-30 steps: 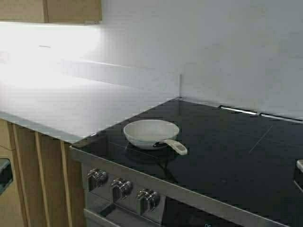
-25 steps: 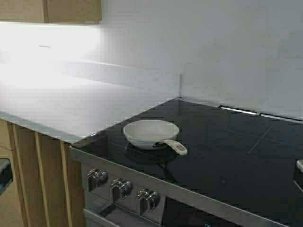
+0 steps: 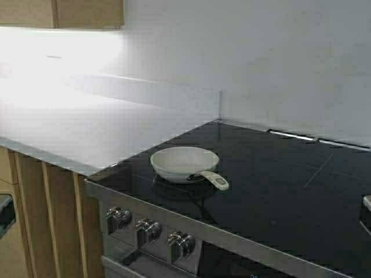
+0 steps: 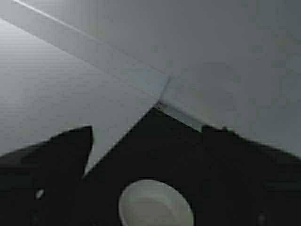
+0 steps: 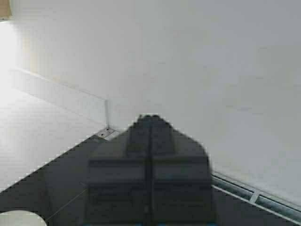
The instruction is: Wash the pan
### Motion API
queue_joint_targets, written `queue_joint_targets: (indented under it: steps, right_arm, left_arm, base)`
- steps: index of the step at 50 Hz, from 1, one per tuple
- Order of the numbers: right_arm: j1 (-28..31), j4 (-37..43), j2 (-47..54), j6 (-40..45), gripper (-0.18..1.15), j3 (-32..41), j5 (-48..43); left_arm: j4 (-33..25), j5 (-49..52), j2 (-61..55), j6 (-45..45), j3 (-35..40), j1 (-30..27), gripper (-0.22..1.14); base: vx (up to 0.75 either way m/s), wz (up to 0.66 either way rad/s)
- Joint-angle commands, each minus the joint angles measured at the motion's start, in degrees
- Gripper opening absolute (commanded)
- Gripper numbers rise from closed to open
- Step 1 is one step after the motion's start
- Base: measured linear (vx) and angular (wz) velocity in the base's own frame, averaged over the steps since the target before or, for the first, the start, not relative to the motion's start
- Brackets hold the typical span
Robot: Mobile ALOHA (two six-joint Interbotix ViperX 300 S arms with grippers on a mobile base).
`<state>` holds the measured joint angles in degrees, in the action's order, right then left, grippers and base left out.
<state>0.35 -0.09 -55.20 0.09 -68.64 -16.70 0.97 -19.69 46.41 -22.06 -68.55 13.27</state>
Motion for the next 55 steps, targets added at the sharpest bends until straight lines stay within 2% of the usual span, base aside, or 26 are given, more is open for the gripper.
queue_joint_targets:
  steps: [1, 14, 28, 36, 44, 55]
  right_arm:
    - [0.09, 0.0, 0.26, 0.09, 0.06, 0.35, -0.26]
    - [0.09, 0.0, 0.53, 0.0, 0.06, 0.26, -0.26]
    - [0.09, -0.09, 0.7, 0.0, 0.06, 0.0, -0.26]
    - [0.09, -0.09, 0.79, -0.09, 0.06, 0.0, -0.18]
    - [0.09, -0.09, 0.97, 0.0, 0.06, -0.09, -0.26]
    - [0.09, 0.0, 1.05, 0.0, 0.06, -0.09, -0.26]
  left_arm:
    - [0.35, -6.68, -5.98, -5.8, -1.67, 2.46, 1.01]
    - [3.6, -18.81, -18.02, -17.31, -4.22, 4.04, 1.01]
    - [11.43, -34.54, -38.32, -29.36, -2.29, 4.66, 1.01]
    - [14.5, -46.32, -53.35, -34.8, 1.58, 5.71, 1.01]
    - [15.38, -55.28, -66.36, -39.73, 7.12, 9.4, 1.01]
    - [15.21, -57.83, -77.43, -43.33, 15.56, 14.59, 1.01]
  base:
    - [0.0, 0.0]
    - [0.0, 0.0]
    - [0.0, 0.0]
    - [0.0, 0.0]
    - [0.0, 0.0]
    - [0.0, 0.0]
